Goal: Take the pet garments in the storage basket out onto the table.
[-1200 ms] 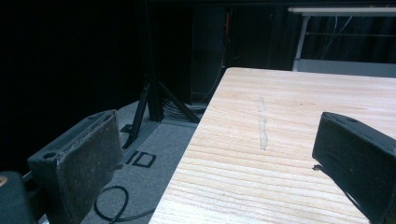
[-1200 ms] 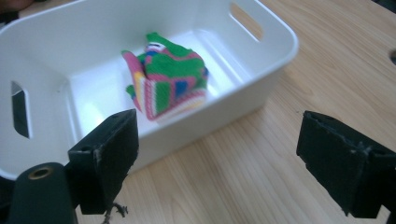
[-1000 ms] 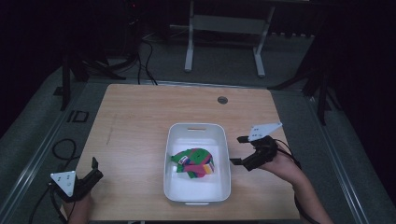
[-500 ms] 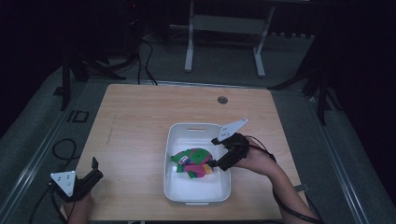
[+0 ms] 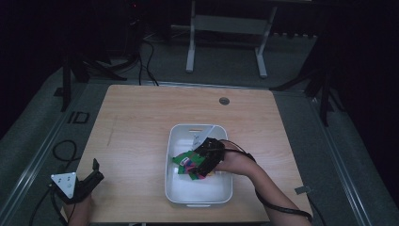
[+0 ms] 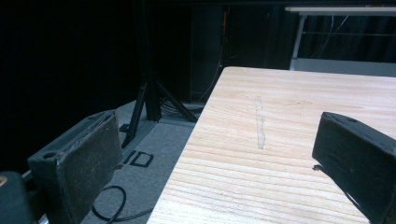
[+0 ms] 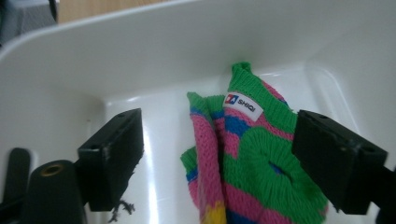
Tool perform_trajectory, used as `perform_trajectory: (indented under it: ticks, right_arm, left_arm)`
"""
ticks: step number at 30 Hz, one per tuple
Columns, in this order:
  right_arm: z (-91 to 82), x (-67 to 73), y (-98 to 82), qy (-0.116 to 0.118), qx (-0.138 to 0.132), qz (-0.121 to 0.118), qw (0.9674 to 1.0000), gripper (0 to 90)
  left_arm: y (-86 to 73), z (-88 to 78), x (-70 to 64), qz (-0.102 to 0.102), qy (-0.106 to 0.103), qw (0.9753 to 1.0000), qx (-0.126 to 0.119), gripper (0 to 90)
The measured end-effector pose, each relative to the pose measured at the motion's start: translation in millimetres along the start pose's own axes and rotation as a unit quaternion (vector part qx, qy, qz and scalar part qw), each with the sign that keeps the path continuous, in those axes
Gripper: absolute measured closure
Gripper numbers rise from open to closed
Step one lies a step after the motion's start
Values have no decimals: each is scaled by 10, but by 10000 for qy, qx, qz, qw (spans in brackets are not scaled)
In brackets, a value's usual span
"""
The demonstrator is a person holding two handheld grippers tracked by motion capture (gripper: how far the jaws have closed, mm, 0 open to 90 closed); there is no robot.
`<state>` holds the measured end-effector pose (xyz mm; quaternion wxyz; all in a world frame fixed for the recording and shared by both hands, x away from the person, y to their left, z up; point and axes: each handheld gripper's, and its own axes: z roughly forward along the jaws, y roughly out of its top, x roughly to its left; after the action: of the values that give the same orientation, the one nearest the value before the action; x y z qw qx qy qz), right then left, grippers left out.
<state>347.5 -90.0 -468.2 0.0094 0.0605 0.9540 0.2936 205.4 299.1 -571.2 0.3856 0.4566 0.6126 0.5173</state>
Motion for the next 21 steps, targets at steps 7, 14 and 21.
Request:
perform_trajectory:
  ticks: [7,14,21]
  right_arm:
    - [238,30,71,-104,412,-203,9989,230]
    - [462,45,79,-247,920,-253,9951,285]
    - [577,55,66,-607,1293,-248,9894,479]
  left_arm:
    - [0,0,3,-4,-13,10000,6,19]
    - [1,1,3,-1,-16,10000,7,19]
    - [0,0,6,-1,-61,10000,7,19]
